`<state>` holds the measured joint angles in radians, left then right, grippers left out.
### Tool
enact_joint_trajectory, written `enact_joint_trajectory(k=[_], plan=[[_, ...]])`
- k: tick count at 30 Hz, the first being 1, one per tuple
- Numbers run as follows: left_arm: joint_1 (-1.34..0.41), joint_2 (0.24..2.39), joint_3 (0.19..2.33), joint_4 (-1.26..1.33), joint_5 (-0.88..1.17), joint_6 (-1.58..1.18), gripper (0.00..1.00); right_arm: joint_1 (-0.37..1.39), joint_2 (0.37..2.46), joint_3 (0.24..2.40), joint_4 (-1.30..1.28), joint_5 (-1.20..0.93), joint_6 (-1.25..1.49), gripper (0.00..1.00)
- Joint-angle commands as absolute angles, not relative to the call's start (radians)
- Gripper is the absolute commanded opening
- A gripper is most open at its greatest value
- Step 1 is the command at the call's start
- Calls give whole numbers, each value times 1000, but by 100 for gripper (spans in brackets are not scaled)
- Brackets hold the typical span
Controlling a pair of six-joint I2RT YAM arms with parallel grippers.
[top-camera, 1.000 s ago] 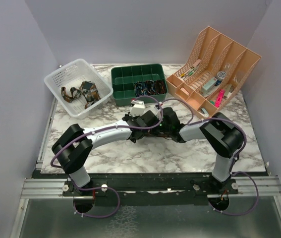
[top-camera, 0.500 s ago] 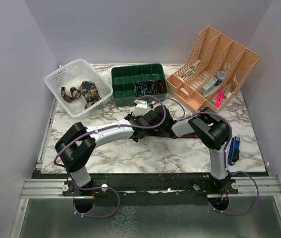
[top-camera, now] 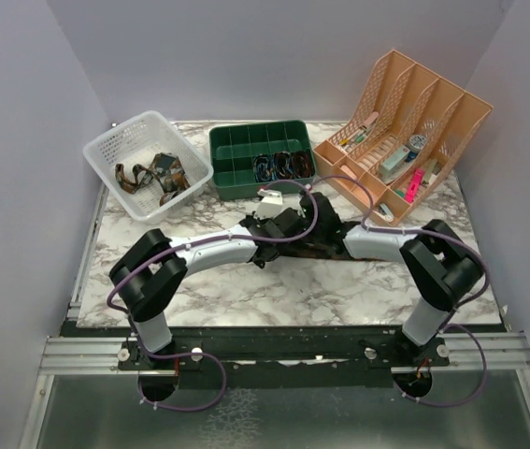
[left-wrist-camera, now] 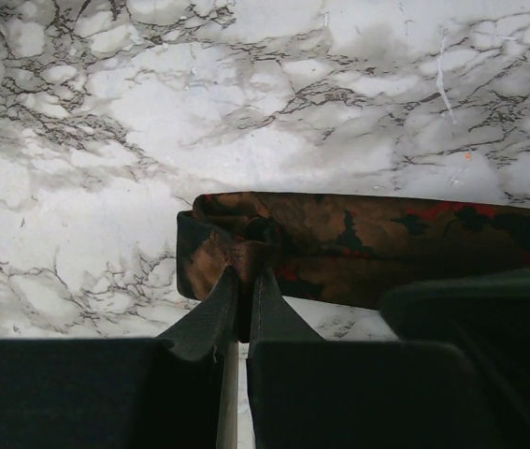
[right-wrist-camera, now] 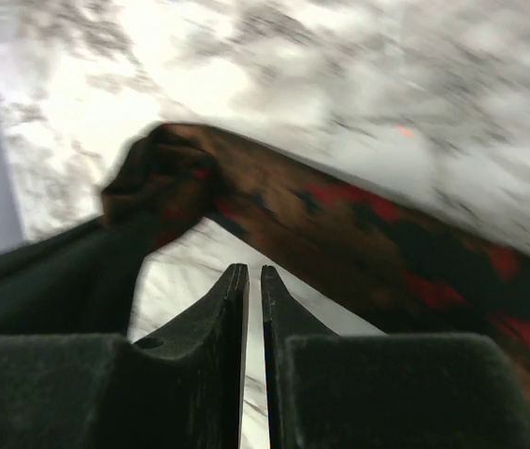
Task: Roll the ties
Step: Roll the tie at the center of the board.
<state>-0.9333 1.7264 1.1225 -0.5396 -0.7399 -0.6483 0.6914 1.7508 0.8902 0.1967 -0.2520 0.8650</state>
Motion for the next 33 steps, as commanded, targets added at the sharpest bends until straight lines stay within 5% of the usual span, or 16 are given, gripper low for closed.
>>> enact_joint_trajectory(k=[1, 12, 20, 33], plan=[[-943, 1755, 1150, -516, -682, -647, 0, 683, 1652, 775, 22, -47, 865, 17], [-945, 1801, 1156, -424, -553, -670, 1, 653, 1320, 622, -54, 270, 891, 21], [-948, 1804, 1145, -371, -485, -668, 23, 652, 1081, 568, -68, 382, 839, 25], [-946, 1681, 1155, -358, -440, -665, 50, 653, 1067, 609, -108, 367, 819, 26]])
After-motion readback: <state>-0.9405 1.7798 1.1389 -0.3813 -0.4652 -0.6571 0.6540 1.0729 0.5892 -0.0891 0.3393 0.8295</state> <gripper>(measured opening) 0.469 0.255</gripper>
